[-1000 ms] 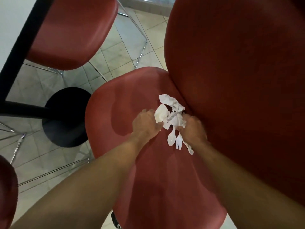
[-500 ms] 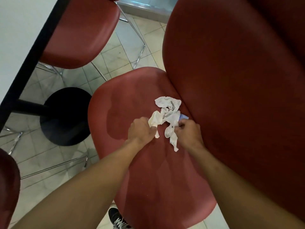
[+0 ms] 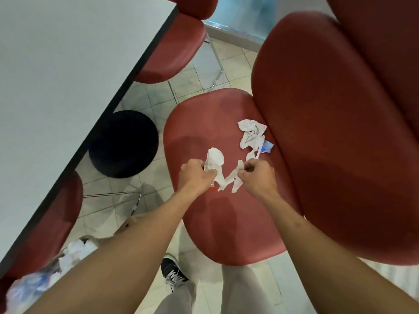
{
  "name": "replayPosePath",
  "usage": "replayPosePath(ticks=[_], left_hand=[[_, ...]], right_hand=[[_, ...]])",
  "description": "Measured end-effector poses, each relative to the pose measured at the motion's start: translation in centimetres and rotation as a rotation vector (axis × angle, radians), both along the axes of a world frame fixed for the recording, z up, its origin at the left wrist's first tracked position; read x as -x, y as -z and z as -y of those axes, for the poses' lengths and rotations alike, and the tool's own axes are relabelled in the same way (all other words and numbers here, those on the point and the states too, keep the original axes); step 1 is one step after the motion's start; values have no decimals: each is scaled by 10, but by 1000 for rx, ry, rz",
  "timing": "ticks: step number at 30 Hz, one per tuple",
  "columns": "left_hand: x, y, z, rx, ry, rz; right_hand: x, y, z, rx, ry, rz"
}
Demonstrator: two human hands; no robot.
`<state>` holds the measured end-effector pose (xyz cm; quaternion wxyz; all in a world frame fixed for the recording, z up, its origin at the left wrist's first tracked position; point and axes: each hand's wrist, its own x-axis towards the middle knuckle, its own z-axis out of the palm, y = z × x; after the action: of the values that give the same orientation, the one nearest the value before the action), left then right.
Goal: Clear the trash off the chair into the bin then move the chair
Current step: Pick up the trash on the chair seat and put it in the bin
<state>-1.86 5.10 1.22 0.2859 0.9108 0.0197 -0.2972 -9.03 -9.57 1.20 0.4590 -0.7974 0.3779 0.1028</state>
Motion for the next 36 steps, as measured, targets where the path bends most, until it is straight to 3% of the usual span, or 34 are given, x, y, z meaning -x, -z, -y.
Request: replayPosePath(ticks=[17,27,36], left_hand=[[114,-62,-258,78,-468,8],[152,-51,-405,44,-699,41],[160,-19,-457,-45,-730,-36]], right_hand=[[49,-83,-224,34,-332,53],[50,-78,-357,-119,-571,17],[39,-50,-429,-83,-673,-75]])
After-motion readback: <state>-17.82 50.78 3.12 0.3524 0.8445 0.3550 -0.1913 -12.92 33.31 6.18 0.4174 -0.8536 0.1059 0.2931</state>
